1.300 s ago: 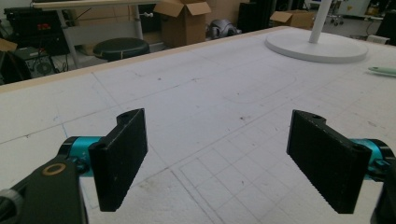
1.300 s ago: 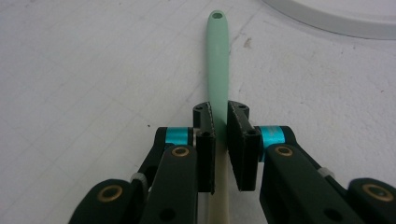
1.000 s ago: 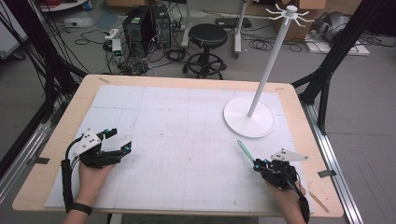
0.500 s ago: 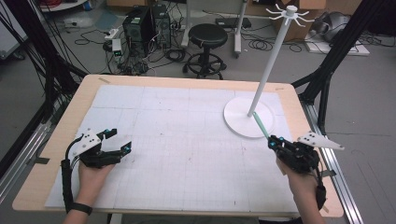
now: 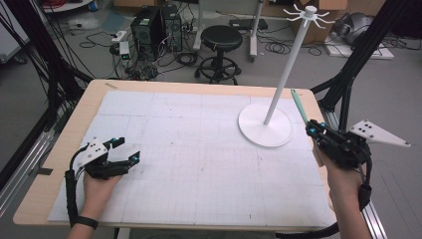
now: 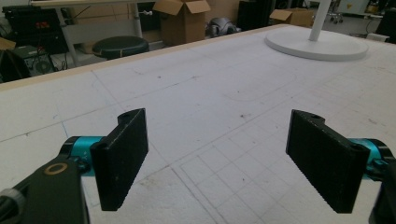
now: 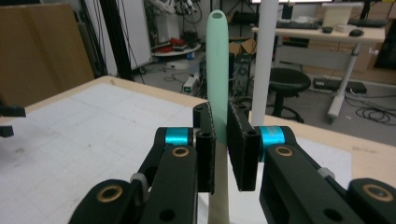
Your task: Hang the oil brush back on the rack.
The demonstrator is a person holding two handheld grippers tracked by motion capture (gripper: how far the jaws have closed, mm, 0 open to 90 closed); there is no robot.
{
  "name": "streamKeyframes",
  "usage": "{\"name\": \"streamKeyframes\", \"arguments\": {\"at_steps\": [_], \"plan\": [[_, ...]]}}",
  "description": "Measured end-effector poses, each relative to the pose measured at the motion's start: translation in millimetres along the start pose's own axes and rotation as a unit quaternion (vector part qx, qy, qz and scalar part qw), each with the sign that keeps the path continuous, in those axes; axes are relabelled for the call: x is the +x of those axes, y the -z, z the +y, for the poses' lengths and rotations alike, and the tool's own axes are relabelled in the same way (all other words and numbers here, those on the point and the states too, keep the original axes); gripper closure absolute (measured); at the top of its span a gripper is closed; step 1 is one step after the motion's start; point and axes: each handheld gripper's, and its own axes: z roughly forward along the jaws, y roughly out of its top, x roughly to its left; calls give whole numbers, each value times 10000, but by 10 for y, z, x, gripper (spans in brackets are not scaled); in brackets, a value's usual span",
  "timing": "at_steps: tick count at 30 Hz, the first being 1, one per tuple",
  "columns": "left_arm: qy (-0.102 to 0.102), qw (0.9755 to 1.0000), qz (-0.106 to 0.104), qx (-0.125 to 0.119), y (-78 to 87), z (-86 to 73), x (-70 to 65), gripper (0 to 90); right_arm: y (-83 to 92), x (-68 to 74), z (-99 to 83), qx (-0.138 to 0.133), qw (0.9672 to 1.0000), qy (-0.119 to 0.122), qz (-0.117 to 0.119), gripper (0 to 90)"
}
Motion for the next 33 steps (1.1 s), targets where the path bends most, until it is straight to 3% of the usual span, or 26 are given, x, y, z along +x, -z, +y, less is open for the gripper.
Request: {"name": "streamKeyframes", "arguments": {"at_steps": [12, 22, 33], "plan": [[-9, 10000, 5, -5, 4, 1, 2, 214, 114, -109, 280, -521, 9986, 15, -78, 824], [-34, 10000, 34, -21, 12, 3, 1, 218, 183, -127, 605, -1026, 9945, 68, -206, 823], [-43, 10000, 24, 19, 38, 4, -5, 218, 52, -166, 920, -1181, 9923, 113, -371, 823]]}}
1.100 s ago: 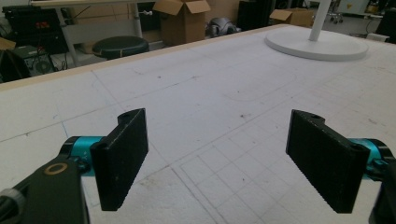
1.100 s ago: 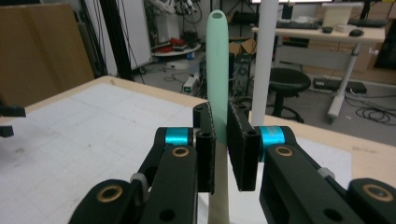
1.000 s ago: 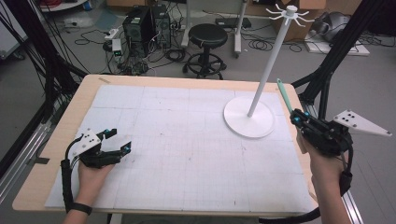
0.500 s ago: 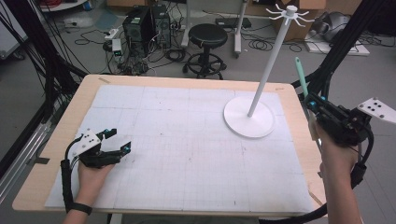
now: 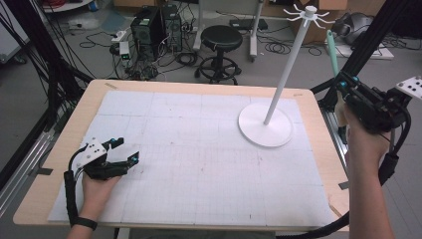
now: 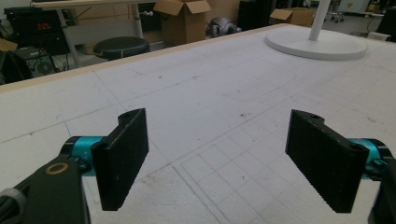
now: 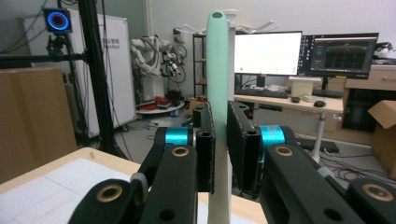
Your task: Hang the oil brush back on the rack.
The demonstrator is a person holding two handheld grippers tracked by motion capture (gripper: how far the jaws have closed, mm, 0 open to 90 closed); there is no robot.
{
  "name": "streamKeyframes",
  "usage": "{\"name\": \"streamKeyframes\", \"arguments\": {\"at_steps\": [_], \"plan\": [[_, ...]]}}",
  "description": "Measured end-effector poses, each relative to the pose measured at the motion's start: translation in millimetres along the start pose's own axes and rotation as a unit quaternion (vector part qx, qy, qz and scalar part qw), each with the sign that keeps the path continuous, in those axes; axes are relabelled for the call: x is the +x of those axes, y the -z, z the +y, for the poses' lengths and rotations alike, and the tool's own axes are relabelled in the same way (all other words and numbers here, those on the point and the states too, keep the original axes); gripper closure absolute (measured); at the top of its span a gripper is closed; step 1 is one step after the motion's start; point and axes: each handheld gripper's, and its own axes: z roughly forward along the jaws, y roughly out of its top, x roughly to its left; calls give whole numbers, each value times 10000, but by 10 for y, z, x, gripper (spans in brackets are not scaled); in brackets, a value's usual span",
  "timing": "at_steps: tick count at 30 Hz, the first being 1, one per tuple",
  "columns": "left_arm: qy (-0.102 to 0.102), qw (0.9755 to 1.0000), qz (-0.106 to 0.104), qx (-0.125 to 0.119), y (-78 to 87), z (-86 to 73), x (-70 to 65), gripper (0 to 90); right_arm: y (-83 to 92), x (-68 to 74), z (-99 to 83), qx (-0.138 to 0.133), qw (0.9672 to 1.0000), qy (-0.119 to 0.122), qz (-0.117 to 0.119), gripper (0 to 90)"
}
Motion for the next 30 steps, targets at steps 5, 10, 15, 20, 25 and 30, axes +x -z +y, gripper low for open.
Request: {"name": "streamKeyframes", "arguments": {"at_steps": [5, 10, 15, 20, 25, 30], "plan": [[-3, 10000, -9, -1, 11, -4, -1, 218, -81, -17, 33, 9, 10000, 5, -37, 823], [-14, 10000, 4, 8, 14, -5, -6, 217, -157, -33, 16, 24, 9999, -48, -117, 823], [-11, 10000, 24, -8, 22, -4, -2, 212, -202, -42, 9, 13, 9999, -59, -151, 822], [-12, 10000, 7, 4, 24, -6, -4, 212, -233, -46, -1, 46, 9998, -83, -158, 822], [-9, 10000, -2, 12, 23, -7, -7, 212, -267, -55, -9, 104, 9997, -67, -190, 823], [-15, 10000, -2, 18, 23, -8, -7, 212, -288, -53, -12, 84, 9998, -46, -194, 823]]}}
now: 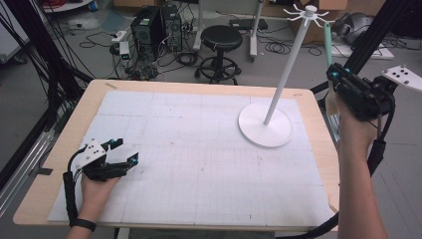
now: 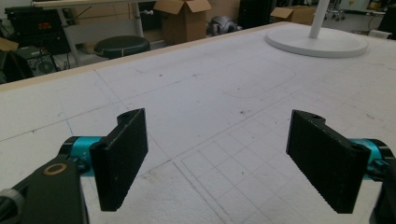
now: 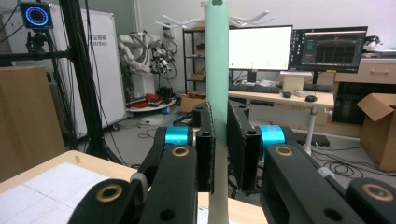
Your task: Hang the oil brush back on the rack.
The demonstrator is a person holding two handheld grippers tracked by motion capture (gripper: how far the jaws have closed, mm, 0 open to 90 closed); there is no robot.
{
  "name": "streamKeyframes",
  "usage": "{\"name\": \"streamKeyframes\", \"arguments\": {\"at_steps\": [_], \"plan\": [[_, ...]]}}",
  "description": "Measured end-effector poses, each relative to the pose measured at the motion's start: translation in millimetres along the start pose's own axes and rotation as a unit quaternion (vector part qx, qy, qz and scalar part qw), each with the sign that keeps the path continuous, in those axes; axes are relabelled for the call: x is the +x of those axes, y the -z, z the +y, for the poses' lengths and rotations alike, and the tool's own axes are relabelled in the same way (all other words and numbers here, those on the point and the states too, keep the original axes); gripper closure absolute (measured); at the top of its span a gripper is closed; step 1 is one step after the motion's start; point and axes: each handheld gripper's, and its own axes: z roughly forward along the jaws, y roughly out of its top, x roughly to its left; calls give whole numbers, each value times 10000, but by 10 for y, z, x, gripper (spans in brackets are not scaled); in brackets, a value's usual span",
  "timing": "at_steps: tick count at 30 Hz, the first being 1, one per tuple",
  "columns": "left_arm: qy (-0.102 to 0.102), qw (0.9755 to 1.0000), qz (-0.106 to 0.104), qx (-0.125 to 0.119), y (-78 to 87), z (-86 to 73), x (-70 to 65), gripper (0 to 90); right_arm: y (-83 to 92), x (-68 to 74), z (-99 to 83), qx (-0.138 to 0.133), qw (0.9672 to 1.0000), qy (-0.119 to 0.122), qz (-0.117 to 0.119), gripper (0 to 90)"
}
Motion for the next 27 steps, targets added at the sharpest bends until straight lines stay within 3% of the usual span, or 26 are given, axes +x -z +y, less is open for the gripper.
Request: {"name": "streamKeyframes", "arguments": {"at_steps": [16, 20, 27], "plan": [[-14, 10000, -11, -3, -2, -1, -7, 212, -30, 18, -9, 114, 9999, -1, 26, 822], [-3, 10000, -16, 4, -3, -3, -4, 212, -38, 32, -20, 112, 9999, 90, -52, 822], [-14, 10000, -30, 10, -6, -3, -11, 212, -140, 29, -47, 188, 9998, 32, -38, 822]]}}
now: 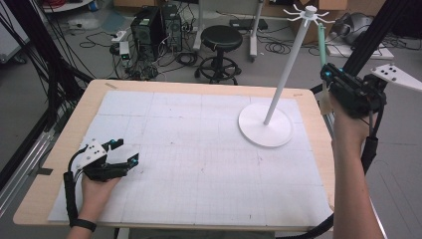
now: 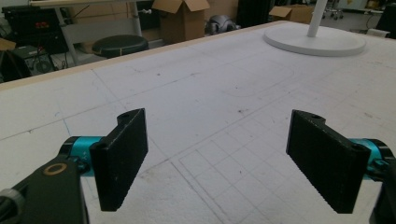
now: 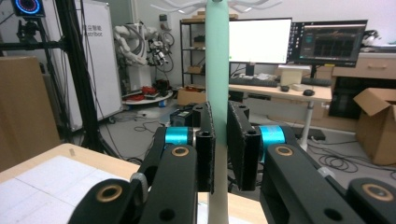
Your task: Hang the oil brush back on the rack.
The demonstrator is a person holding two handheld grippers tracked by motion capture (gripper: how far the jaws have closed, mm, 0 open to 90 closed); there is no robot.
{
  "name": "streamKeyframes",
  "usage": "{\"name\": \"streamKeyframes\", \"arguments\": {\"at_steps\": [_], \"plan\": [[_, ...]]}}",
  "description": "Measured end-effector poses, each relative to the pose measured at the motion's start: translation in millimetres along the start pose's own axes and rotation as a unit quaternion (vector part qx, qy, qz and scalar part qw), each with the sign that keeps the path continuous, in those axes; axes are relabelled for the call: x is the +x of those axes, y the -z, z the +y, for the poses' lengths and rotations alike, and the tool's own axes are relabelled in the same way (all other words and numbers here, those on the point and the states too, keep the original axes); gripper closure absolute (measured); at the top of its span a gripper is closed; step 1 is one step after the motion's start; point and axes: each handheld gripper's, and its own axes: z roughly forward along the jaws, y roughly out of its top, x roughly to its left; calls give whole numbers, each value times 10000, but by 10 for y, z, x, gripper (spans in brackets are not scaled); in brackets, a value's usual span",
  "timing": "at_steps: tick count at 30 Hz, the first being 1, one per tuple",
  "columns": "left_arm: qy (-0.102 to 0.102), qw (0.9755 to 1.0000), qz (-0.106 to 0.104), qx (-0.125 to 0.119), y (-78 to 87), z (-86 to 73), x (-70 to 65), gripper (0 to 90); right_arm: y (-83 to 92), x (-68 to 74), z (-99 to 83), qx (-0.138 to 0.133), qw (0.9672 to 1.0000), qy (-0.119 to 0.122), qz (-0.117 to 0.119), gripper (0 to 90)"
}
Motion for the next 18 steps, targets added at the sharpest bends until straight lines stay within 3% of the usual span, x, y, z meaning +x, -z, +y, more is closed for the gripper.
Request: {"name": "streamKeyframes", "arguments": {"at_steps": [11, 18], "plan": [[0, 10000, 2, 37, 16, -10, 3, 212, -169, -1, -44, 186, 9998, -105, 65, 814], [0, 10000, -20, 54, 12, -12, -4, 212, -228, 10, -54, 333, 9994, -33, 71, 802]]}}
